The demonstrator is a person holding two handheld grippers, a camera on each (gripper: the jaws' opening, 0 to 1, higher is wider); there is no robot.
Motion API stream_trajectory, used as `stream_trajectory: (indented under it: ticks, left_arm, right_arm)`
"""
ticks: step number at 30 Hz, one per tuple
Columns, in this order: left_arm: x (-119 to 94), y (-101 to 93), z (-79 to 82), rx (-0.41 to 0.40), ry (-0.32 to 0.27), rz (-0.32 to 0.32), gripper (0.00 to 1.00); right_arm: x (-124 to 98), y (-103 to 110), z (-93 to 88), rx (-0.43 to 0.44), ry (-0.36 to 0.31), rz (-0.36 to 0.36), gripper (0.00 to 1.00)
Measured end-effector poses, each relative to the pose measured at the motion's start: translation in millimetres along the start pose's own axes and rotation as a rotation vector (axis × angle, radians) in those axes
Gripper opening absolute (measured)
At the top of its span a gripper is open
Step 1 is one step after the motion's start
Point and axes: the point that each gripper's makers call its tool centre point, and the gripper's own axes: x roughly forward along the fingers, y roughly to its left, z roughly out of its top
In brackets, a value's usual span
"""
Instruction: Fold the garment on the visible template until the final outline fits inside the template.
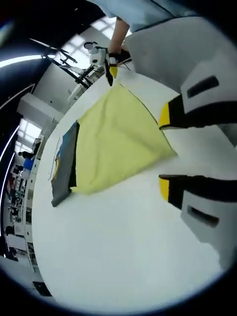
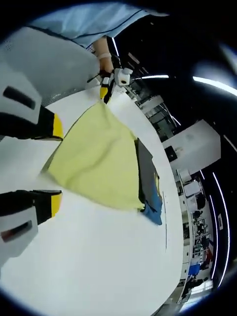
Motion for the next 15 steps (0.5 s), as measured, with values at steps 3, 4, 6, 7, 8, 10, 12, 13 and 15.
stream_trajectory:
  ticks: [3,4,6,7,8,10,12,13,15]
  left_arm:
    - [1.4,-0.1,-2.1,-0.023,0.01,-0.008,0.23]
    - [1.3,0.2,-2.2,-0.028,0.008,-0.008,0.21]
    - [1.0,2.8,-2.2,-0.049,0.007,-0.004,0.17]
    - [1.1,2.9,-2.2,-0.06,0.005,-0.008,0.15]
    - [2.2,0.9,-2.8,-0.068,0.006,-0.012,0.13]
    - [3.8,0.0,-4.0,-0.074,0.007,-0.019,0.09]
    - [5.3,1.3,-6.0,-0.083,0.013,-0.018,0.05]
    - [5.8,1.8,-5.7,-0.091,0.01,-0.02,0.05]
    - [6.8,1.8,-6.5,-0.094,0.012,-0.024,0.02]
  right_arm:
    - [1.6,1.0,-1.7,0.008,0.006,0.008,0.31]
    - [2.3,0.8,-2.1,0.016,0.007,0.009,0.3]
    - [4.1,0.4,-3.1,0.031,0.009,0.011,0.28]
    - [4.8,-0.3,-4.7,0.039,0.015,0.009,0.28]
    - [4.9,-0.5,-5.2,0.041,0.016,0.007,0.27]
    - [4.5,-2.4,-8.1,0.057,0.025,-0.006,0.26]
    - [3.8,-4.1,-8.9,0.067,0.022,-0.008,0.24]
    - [3.2,-4.3,-9.9,0.084,0.025,-0.009,0.22]
    - [3.4,-6.9,-9.9,0.104,0.016,-0.014,0.18]
